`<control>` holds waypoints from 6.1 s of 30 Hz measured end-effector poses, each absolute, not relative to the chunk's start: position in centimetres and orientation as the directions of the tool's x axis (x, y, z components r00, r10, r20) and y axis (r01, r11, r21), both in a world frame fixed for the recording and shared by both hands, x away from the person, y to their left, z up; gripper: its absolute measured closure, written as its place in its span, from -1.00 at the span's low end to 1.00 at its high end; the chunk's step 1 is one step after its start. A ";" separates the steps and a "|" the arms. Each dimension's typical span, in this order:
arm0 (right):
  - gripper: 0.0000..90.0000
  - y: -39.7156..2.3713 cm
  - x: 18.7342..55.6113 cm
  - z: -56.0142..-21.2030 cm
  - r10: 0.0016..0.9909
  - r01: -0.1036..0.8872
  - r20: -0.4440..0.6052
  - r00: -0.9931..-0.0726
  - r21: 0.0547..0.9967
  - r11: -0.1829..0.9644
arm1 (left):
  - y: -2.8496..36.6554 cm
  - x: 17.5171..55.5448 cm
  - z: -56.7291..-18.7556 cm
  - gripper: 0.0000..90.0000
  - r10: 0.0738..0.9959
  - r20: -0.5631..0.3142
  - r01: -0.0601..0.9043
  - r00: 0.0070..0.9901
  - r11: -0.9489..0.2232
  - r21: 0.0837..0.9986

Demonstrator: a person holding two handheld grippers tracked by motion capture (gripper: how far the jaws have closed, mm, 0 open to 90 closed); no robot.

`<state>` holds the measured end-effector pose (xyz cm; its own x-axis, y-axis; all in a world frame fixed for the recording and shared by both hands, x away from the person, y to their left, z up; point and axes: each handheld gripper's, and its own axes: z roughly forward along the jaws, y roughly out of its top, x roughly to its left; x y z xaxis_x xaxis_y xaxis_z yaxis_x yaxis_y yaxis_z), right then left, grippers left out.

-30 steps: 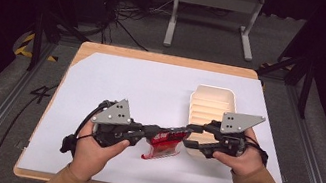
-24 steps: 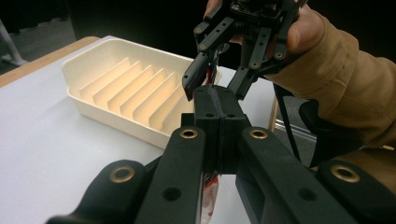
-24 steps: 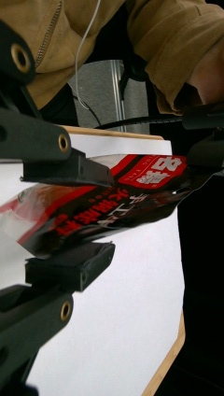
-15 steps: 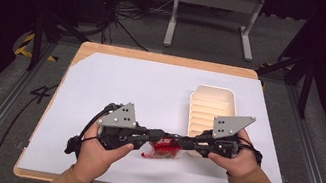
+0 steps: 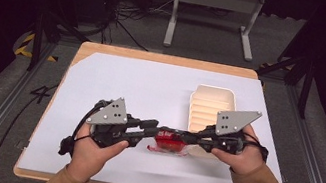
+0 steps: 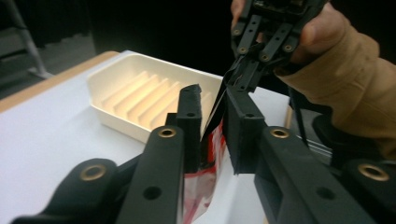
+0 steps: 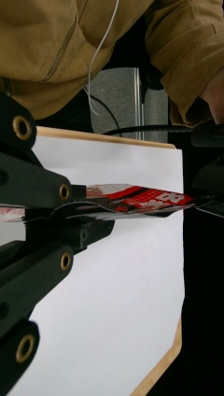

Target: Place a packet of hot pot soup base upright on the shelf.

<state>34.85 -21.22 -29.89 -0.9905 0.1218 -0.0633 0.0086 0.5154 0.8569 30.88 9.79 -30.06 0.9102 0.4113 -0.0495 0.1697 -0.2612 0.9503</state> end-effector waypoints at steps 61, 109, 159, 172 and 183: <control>0.99 -29.5 40.1 -25.2 0.302 -0.051 -0.253 -0.919 0.836 0.546 | 17.2 33.7 -31.0 0.31 0.634 -0.104 0.263 0.767 -0.162 0.951; 0.99 -30.5 43.3 -28.5 0.256 -0.017 -0.206 -0.944 0.809 0.588 | 18.5 33.4 -32.4 0.31 0.674 -0.121 0.314 0.729 -0.173 0.934; 0.97 -30.5 44.4 -33.2 0.299 0.088 -0.114 -0.948 0.805 0.586 | 18.2 34.2 -33.1 0.14 0.665 -0.145 0.342 0.732 -0.175 0.923; 0.97 -30.9 44.4 -33.9 0.309 0.106 -0.104 -0.945 0.799 0.592 | 18.1 34.3 -33.2 0.14 0.661 -0.147 0.346 0.736 -0.181 0.920; 0.97 -31.7 44.3 -34.8 0.337 0.139 -0.084 -0.938 0.798 0.586 | 18.1 34.5 -33.4 0.13 0.659 -0.154 0.355 0.736 -0.182 0.917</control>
